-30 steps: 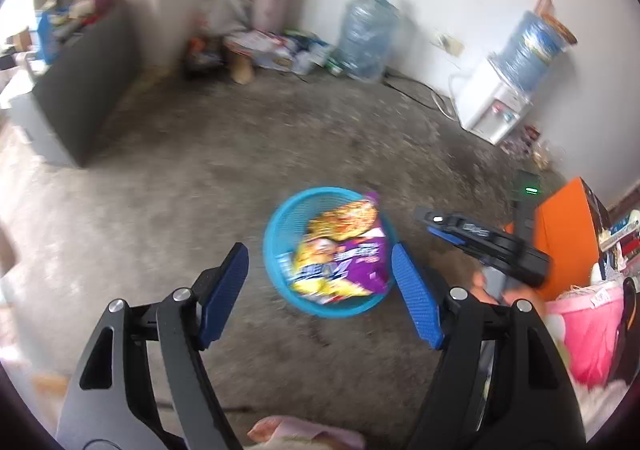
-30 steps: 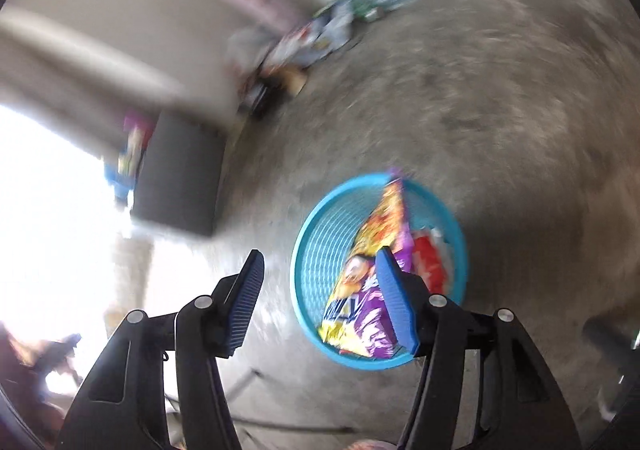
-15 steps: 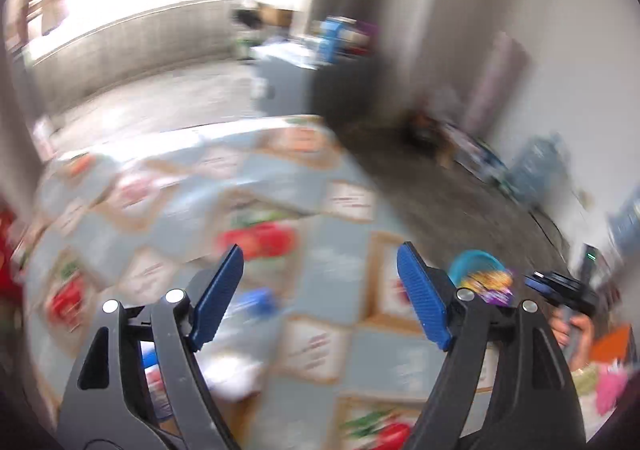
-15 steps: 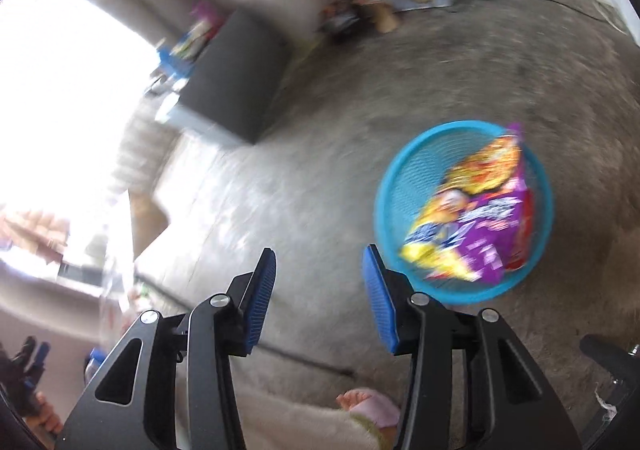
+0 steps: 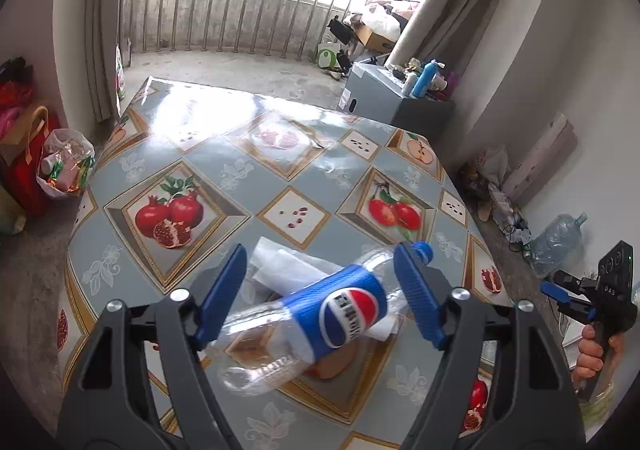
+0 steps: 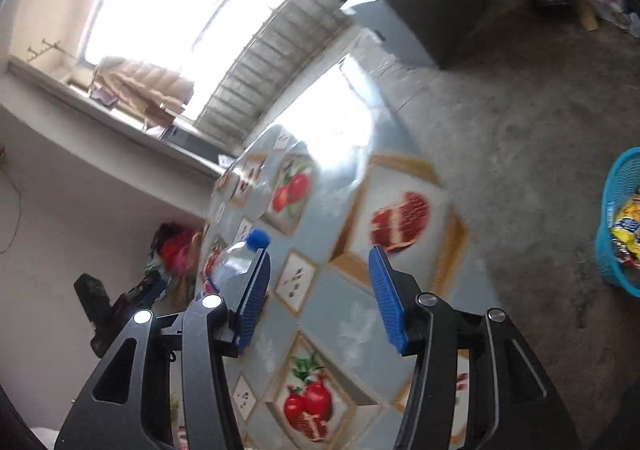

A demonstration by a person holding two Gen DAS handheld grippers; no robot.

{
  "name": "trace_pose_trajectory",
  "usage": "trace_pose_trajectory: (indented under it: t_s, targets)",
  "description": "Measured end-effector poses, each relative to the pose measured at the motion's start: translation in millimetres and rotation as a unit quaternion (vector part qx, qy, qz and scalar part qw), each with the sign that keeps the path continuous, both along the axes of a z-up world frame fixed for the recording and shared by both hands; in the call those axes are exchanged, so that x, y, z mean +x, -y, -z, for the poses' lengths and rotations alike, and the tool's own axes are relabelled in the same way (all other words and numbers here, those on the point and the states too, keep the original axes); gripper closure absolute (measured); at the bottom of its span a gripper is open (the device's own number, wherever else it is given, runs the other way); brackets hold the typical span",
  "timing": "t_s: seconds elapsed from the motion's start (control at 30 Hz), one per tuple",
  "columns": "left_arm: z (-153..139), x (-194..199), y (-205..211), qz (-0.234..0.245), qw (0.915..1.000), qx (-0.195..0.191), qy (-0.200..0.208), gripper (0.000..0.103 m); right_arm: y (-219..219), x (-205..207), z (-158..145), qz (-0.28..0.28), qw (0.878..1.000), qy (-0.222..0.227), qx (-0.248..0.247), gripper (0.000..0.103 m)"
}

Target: Collect trash

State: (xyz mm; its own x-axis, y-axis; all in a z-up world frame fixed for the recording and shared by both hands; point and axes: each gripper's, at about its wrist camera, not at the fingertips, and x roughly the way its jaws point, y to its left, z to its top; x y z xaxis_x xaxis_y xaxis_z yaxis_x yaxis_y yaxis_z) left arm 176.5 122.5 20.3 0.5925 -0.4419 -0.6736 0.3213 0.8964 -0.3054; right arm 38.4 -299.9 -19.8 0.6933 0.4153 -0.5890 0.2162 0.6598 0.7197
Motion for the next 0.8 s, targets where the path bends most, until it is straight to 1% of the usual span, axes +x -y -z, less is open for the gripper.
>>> trace_pose_trajectory:
  t_s: [0.07, 0.13, 0.17, 0.2, 0.23, 0.27, 0.3, 0.33, 0.4, 0.47, 0.5, 0.57, 0.63, 0.67, 0.73, 0.8]
  targets:
    - [8.9, 4.3, -9.5, -0.003, 0.9999, -0.010, -0.004, 0.042, -26.9, 16.7, 0.8, -0.032, 0.999, -0.006, 0.014, 0.052]
    - [20.8, 13.1, -18.7, -0.005, 0.9997, -0.019, -0.015, 0.052, -52.6, 31.3, 4.1, -0.061, 0.998, -0.015, 0.031, 0.052]
    - [29.1, 19.5, -22.1, -0.009, 0.9994, -0.020, -0.027, 0.056, -65.9, 39.1, 6.4, -0.074, 0.996, -0.021, 0.038, 0.052]
    - [39.1, 25.8, -25.3, -0.013, 0.9987, -0.022, -0.044, 0.064, -77.1, 46.0, 8.6, -0.084, 0.995, -0.027, 0.042, 0.052]
    - [48.7, 29.8, -26.8, -0.010, 0.9976, -0.024, -0.064, 0.068, -86.5, 51.6, 11.1, -0.091, 0.994, -0.034, 0.043, 0.052]
    - [58.3, 32.0, -26.4, -0.002, 0.9957, -0.027, -0.089, 0.069, -94.5, 56.9, 13.0, -0.098, 0.993, -0.040, 0.046, 0.052]
    - [66.2, 30.7, -24.9, 0.012, 0.9931, -0.037, -0.110, 0.070, -103.0, 60.7, 13.2, -0.103, 0.993, -0.045, 0.048, 0.052]
    - [70.2, 27.0, -23.2, 0.030, 0.9906, -0.054, -0.122, 0.070, -108.3, 63.6, 14.4, -0.106, 0.992, -0.049, 0.050, 0.052]
    - [75.0, 14.9, -17.0, 0.083, 0.9810, -0.097, -0.146, 0.070, -117.1, 69.4, 16.4, -0.109, 0.991, -0.057, 0.055, 0.051]
    - [73.9, 4.0, -10.4, 0.129, 0.9702, -0.136, -0.153, 0.070, -120.9, 71.9, 21.5, -0.108, 0.990, -0.068, 0.058, 0.046]
    - [72.9, 0.5, -7.8, 0.139, 0.9679, -0.147, -0.149, 0.070, -124.0, 75.1, 24.1, -0.106, 0.990, -0.072, 0.056, 0.046]
    - [74.2, -2.2, -1.4, 0.142, 0.9699, -0.142, -0.138, 0.070, -128.3, 79.7, 29.0, -0.104, 0.990, -0.083, 0.054, 0.045]
    - [82.7, 0.3, 9.2, 0.139, 0.9718, -0.125, -0.144, 0.070, -130.9, 82.5, 35.2, -0.104, 0.988, -0.093, 0.062, 0.043]
    - [88.1, 0.6, 14.2, 0.141, 0.9693, -0.128, -0.155, 0.070, -132.6, 83.0, 38.0, -0.104, 0.988, -0.098, 0.063, 0.042]
    - [94.3, -2.4, 21.2, 0.152, 0.9608, -0.157, -0.171, 0.070, -137.2, 86.3, 43.1, -0.105, 0.987, -0.108, 0.058, 0.042]
    - [98.0, -10.0, 29.9, 0.161, 0.9542, -0.175, -0.181, 0.070, -140.8, 87.1, 46.8, -0.103, 0.987, -0.115, 0.041, 0.041]
